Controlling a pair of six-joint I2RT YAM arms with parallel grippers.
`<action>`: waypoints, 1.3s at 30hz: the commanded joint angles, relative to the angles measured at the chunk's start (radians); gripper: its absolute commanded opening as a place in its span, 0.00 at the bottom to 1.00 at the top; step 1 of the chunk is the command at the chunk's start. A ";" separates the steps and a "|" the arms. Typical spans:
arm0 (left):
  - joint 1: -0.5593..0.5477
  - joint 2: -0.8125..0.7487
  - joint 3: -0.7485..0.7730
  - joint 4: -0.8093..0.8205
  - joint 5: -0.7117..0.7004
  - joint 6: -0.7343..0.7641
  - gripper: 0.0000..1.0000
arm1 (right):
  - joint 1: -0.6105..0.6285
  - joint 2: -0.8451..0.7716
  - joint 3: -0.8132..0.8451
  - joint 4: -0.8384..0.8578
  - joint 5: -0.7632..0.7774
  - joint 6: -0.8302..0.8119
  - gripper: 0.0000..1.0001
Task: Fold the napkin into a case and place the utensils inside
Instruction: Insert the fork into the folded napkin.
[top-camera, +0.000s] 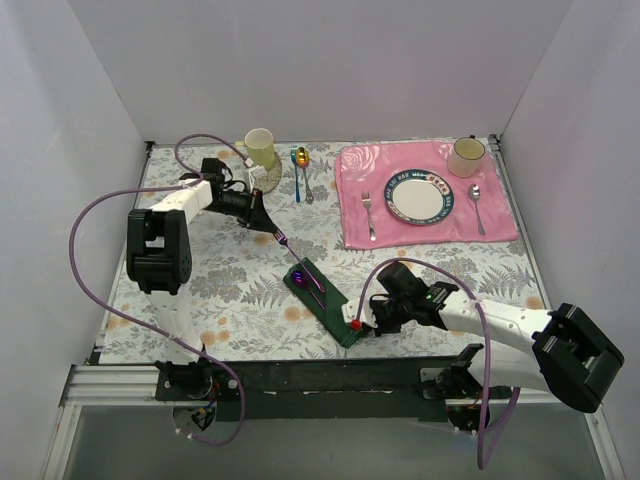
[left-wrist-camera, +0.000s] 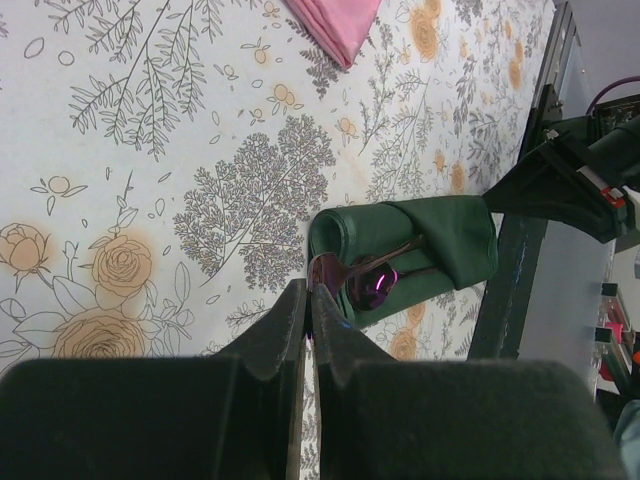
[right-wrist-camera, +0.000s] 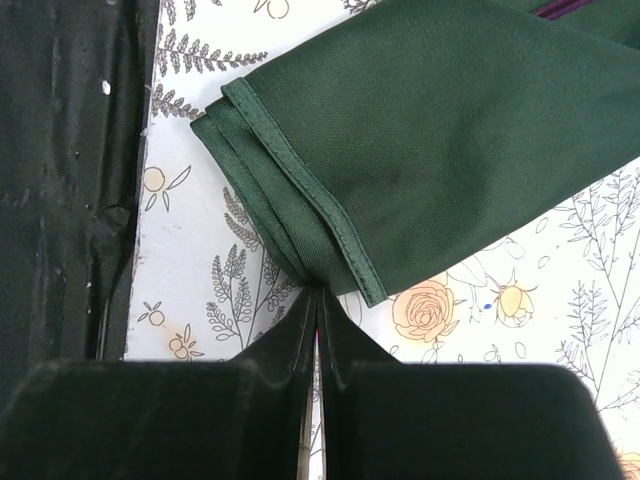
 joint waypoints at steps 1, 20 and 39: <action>-0.026 0.019 0.003 0.010 -0.010 0.009 0.00 | 0.008 0.017 0.000 0.006 0.021 -0.002 0.06; -0.161 -0.054 -0.193 0.224 0.010 -0.201 0.00 | 0.010 0.054 0.023 0.019 0.027 0.015 0.04; -0.248 -0.113 -0.328 0.374 -0.019 -0.333 0.00 | 0.013 0.056 0.026 0.033 0.033 0.032 0.03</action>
